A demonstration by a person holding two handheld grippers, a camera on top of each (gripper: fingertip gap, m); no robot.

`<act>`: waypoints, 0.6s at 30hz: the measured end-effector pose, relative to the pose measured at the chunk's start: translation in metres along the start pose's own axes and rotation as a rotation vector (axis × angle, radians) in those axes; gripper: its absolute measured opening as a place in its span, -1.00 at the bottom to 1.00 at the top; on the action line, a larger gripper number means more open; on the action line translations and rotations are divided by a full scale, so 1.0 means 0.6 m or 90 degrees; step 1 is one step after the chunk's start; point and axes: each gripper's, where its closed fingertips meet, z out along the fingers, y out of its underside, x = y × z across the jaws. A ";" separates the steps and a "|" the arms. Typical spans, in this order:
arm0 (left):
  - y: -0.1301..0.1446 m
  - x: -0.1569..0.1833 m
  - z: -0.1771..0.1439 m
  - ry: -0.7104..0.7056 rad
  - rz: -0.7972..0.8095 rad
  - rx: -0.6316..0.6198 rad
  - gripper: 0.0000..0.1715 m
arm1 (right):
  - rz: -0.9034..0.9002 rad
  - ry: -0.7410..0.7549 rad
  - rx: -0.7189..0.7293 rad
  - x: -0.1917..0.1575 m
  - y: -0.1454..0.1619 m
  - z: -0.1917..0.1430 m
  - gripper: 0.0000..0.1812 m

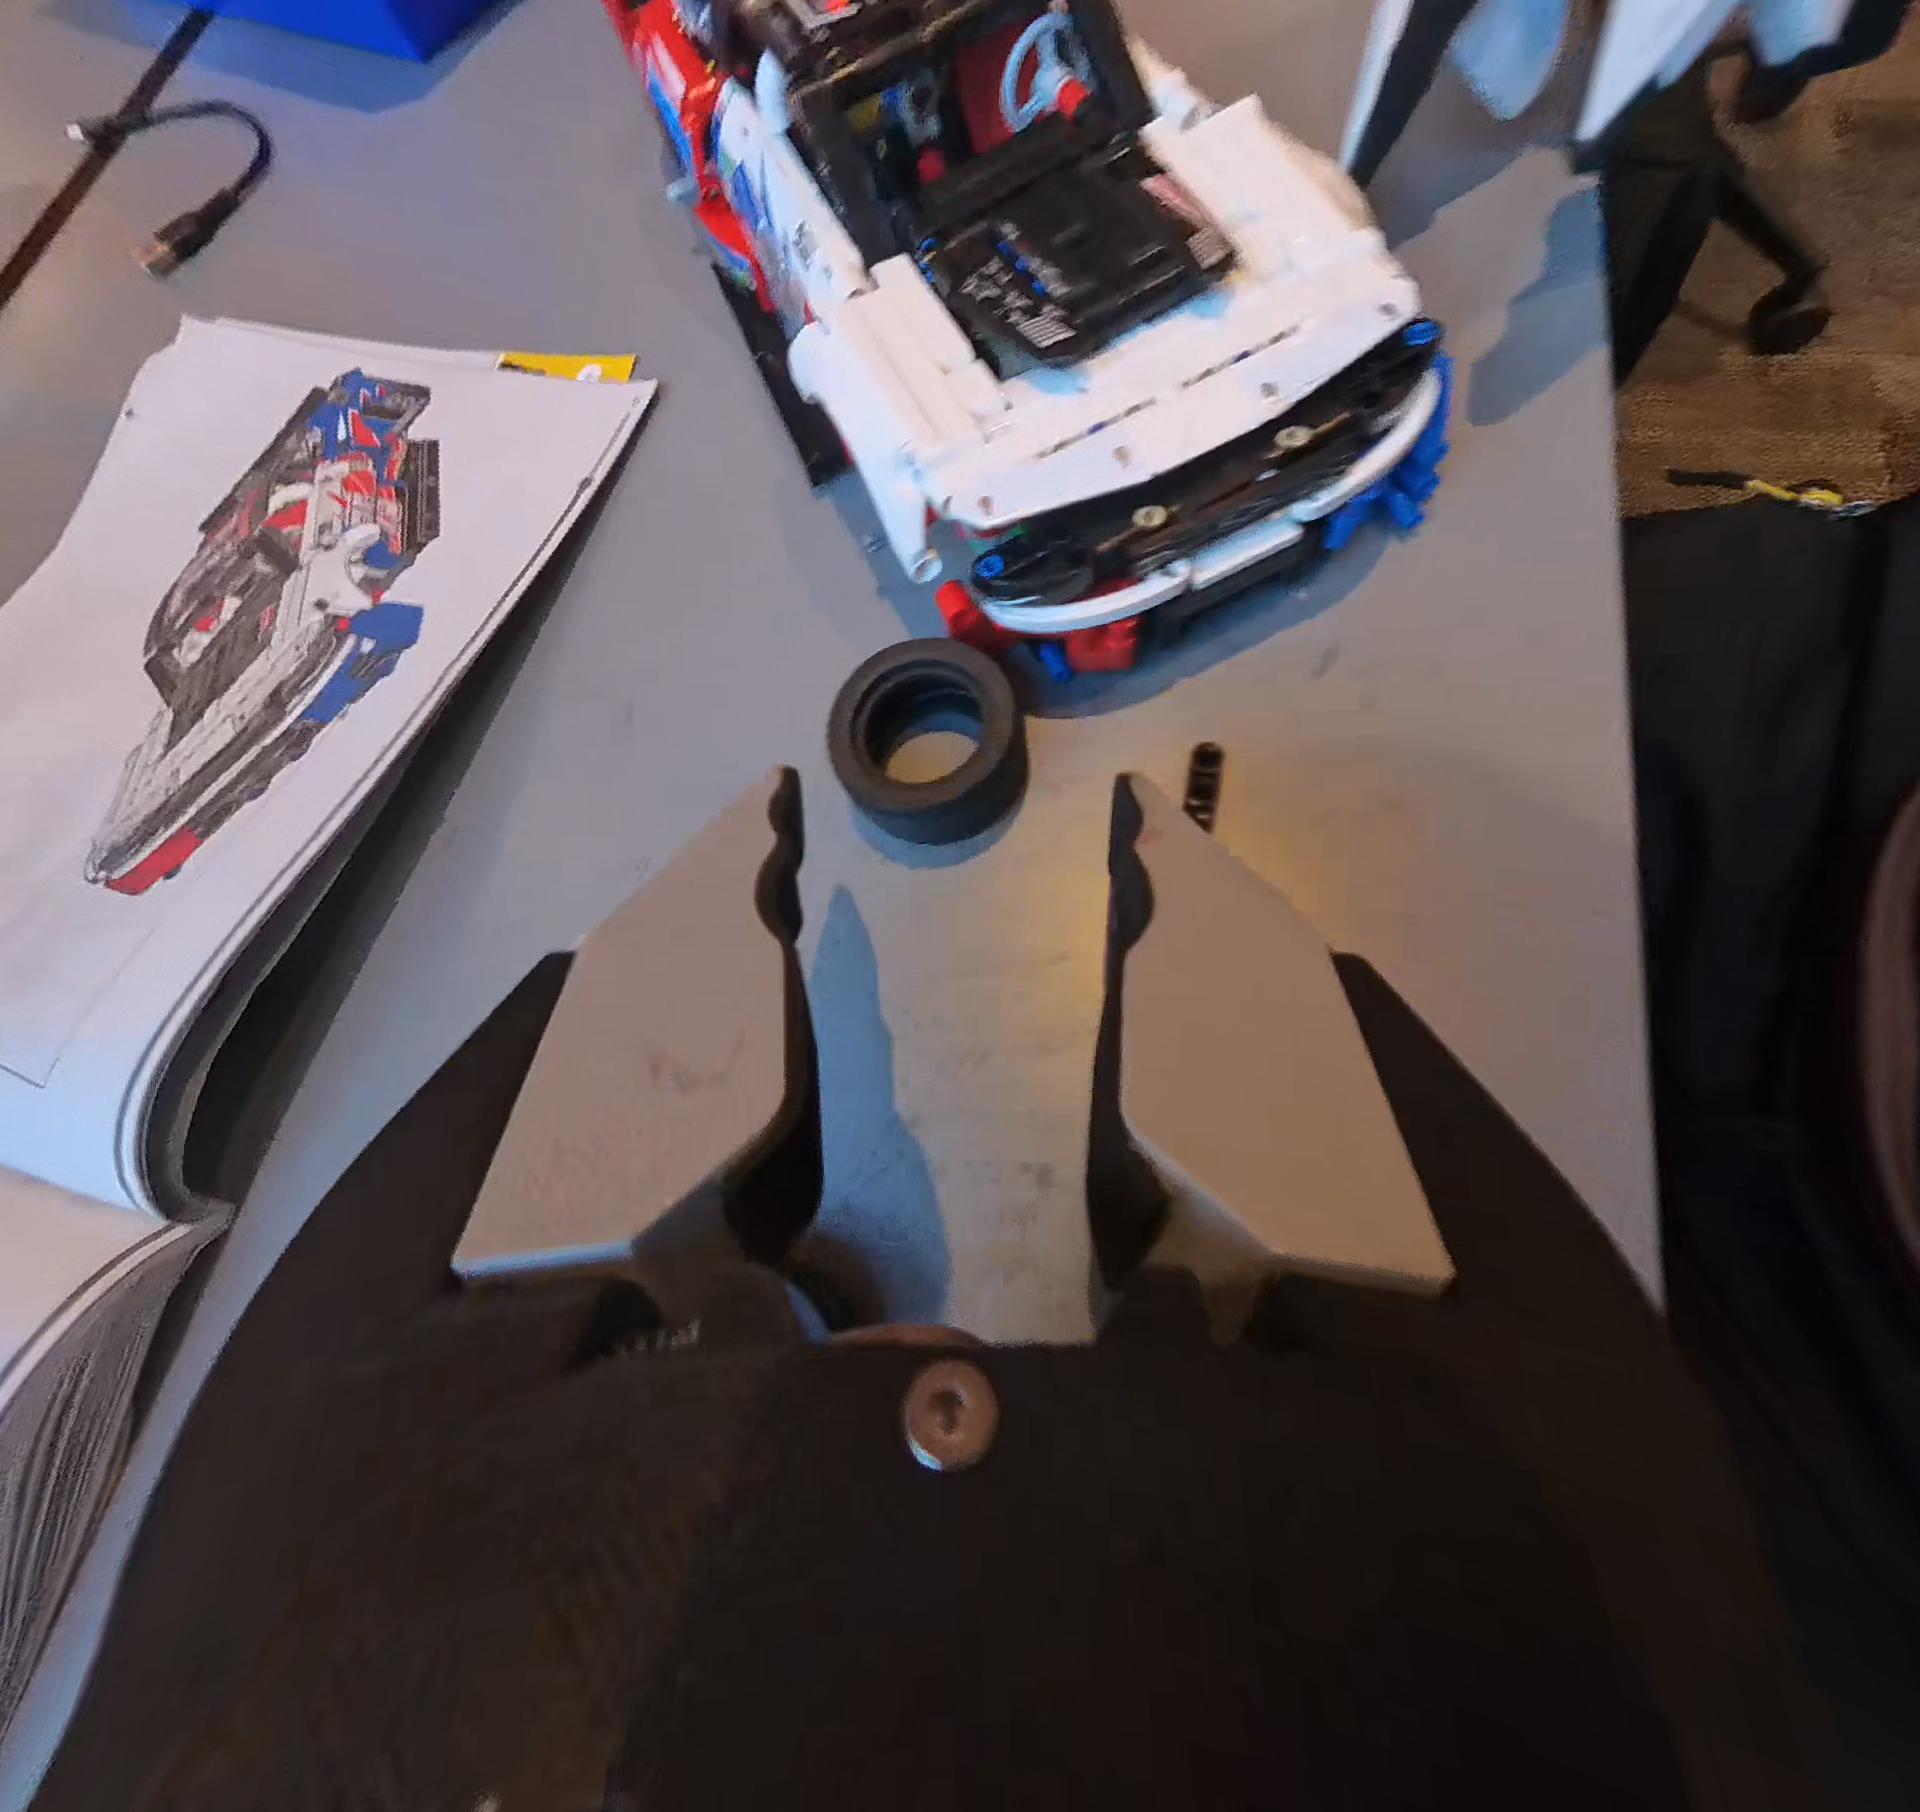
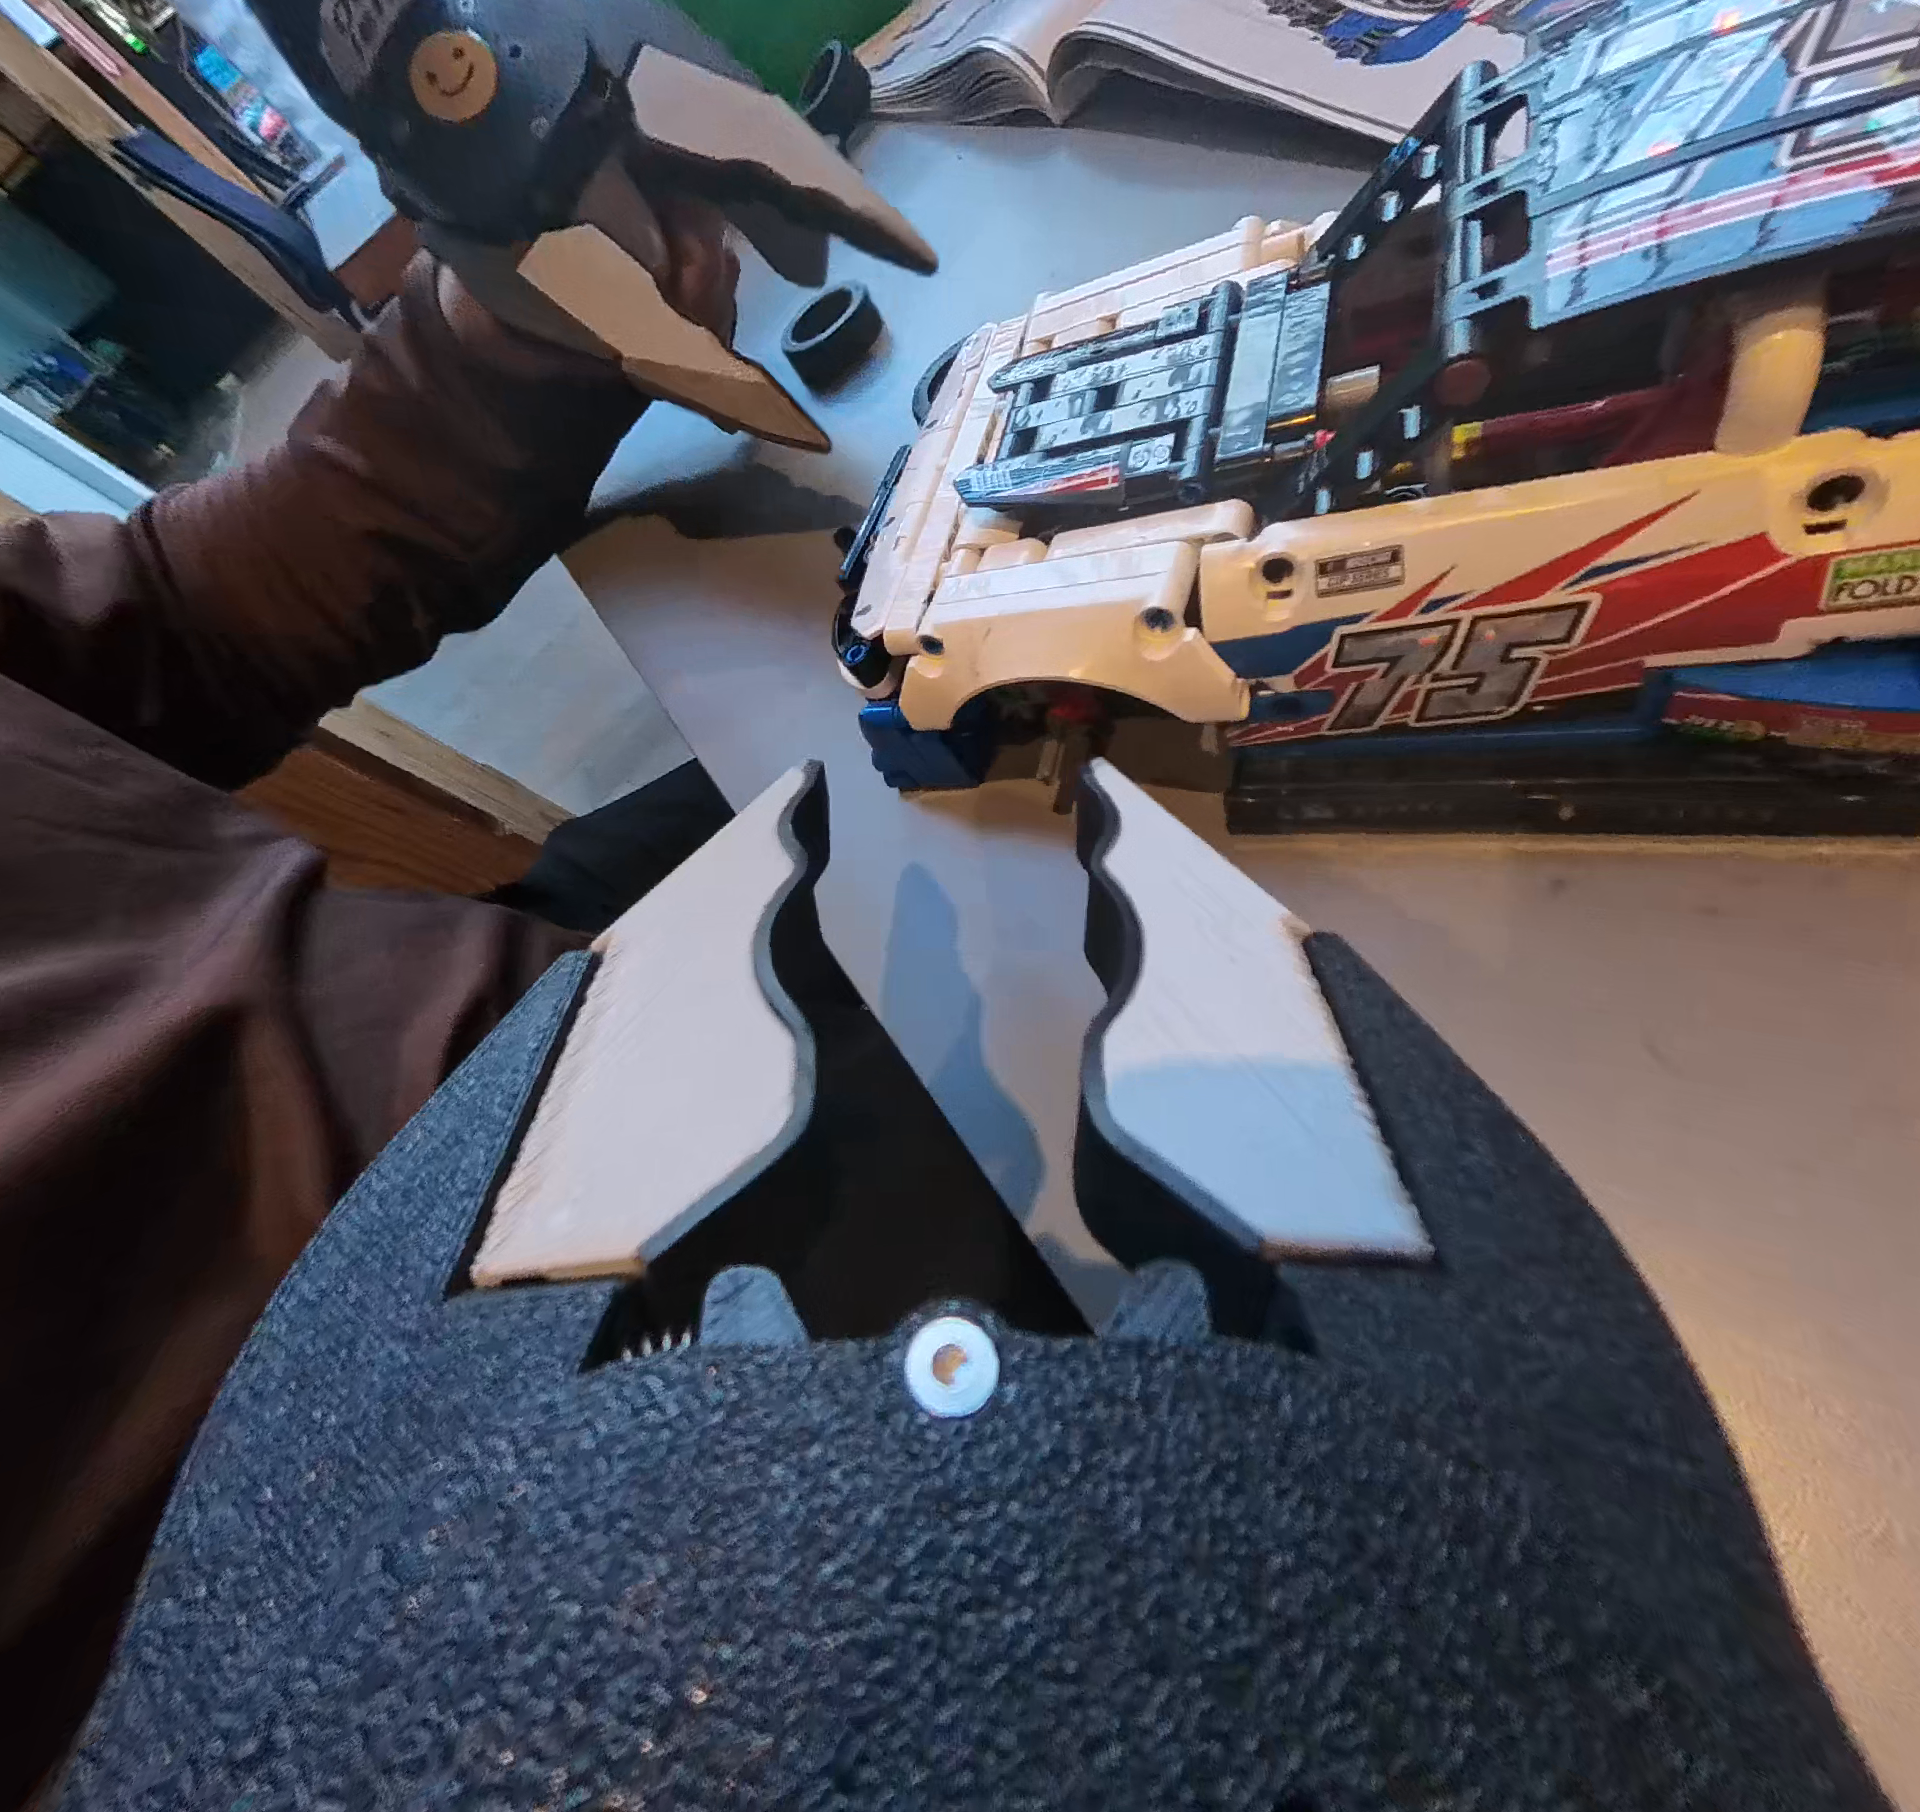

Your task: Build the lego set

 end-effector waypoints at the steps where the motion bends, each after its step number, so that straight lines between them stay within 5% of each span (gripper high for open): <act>1: 0.002 -0.007 0.004 0.007 -0.014 -0.009 -0.32 | 0.001 0.004 -0.001 0.001 -0.001 0.001 -0.47; 10: 0.030 -0.006 0.033 0.076 -0.010 -0.103 -0.40 | 0.012 -0.022 -0.027 -0.014 0.002 0.032 -0.43; 18: 0.012 -0.001 0.038 0.130 0.004 -0.111 -0.25 | -0.059 0.126 -0.043 0.023 0.003 0.007 -0.45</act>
